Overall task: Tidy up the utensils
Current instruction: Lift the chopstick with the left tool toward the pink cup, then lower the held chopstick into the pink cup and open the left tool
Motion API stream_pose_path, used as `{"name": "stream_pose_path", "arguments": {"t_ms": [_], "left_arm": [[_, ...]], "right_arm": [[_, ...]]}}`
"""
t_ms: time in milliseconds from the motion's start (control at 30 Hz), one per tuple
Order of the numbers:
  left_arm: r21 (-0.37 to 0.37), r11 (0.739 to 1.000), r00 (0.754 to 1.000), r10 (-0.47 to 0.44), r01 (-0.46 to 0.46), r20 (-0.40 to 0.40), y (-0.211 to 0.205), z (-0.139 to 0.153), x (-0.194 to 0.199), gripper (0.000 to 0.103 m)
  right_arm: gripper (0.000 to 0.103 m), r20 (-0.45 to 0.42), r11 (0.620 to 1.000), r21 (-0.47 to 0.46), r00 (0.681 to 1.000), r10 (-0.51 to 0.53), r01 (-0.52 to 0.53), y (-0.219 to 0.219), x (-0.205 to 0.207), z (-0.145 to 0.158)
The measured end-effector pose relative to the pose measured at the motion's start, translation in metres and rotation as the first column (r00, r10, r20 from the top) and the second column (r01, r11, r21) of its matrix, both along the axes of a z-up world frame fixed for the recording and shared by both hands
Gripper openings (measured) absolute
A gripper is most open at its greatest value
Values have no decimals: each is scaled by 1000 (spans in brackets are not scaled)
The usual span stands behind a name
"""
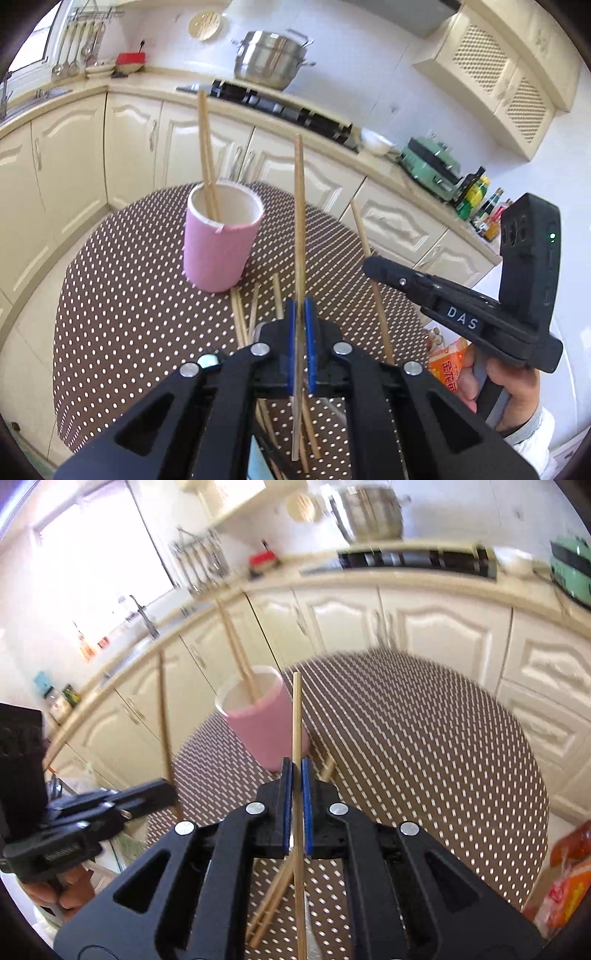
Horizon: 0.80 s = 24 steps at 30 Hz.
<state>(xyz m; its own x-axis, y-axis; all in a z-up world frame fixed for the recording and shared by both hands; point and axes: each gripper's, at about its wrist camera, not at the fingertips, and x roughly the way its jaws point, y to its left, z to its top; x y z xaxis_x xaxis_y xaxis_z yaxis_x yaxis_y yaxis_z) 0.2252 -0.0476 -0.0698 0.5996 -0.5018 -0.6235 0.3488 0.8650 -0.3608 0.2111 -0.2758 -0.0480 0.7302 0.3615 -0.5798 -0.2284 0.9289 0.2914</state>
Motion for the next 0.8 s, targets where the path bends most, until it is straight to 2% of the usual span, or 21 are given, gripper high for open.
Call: {"name": "stream_pose_path", "arguments": {"t_ms": [200,367,600,800], "left_arm": [[-21,999,993,26,-24,112,7,28,-7,5],[-28,997,969,77,-72,233,17,54,-5,5],[-59,989,914,149,-137,377,29,83,14,5],[-101,980,875,196,-169,443,32,95,35,5]], "right_arm": [[5,197,1000,26,980,9,-15,24,-13,32],[6,313,998,62,950,7,-28,34,-1,53],[6,383,991,118,924,5,-55,47,29,67],[6,453,989,138,892,-11,-57,55,51,81]]}}
